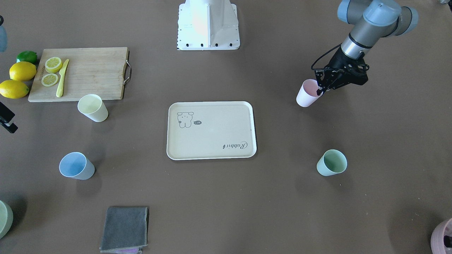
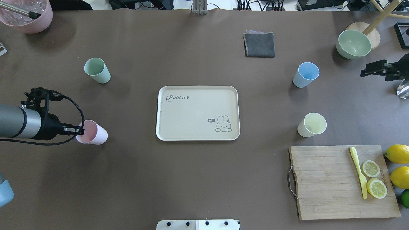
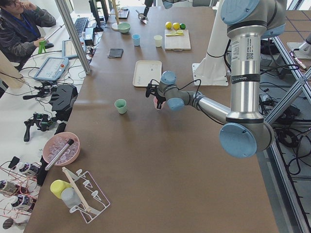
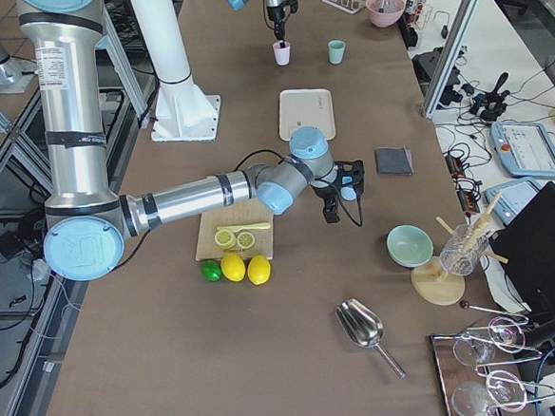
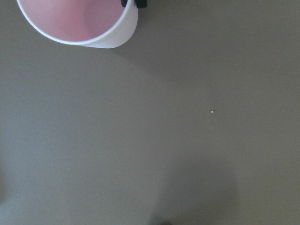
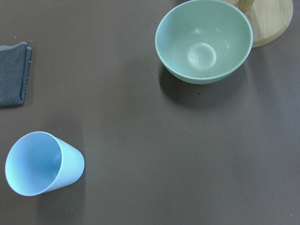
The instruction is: Place all cups on tray
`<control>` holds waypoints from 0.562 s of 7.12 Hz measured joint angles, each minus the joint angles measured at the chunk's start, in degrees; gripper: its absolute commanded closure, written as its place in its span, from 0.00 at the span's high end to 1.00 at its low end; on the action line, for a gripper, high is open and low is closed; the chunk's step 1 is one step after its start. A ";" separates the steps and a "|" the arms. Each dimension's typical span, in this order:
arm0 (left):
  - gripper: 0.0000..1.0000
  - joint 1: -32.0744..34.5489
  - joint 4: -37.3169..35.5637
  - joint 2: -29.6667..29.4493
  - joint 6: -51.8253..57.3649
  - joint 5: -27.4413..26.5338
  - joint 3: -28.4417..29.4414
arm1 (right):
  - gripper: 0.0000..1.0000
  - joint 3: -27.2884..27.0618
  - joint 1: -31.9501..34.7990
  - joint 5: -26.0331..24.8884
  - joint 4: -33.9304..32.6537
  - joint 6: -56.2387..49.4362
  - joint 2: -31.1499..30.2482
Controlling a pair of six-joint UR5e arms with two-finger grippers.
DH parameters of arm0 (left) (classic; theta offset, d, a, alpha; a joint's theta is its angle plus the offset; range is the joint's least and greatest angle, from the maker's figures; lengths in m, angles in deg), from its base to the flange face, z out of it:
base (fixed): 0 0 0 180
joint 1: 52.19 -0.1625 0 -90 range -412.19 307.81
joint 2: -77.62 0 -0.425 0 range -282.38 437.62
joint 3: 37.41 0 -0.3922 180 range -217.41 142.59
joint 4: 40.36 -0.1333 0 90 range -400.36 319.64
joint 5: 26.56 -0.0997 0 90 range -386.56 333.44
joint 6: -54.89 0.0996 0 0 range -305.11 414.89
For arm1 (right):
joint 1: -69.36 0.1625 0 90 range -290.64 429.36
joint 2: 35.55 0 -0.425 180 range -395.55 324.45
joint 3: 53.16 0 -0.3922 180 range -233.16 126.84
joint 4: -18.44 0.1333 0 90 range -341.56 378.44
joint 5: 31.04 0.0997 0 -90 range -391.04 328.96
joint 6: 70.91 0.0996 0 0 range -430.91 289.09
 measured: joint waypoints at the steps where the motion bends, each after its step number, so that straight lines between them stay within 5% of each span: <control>1: 0.00 0.18 -4.11 -3.99 -0.29 0.09 -0.18 | 1.00 -0.02 0.00 0.01 0.13 0.02 -0.20; 4: 0.00 -0.11 -28.00 -23.28 -0.72 -0.25 1.69 | 1.00 -0.03 0.00 0.01 0.25 0.09 -0.37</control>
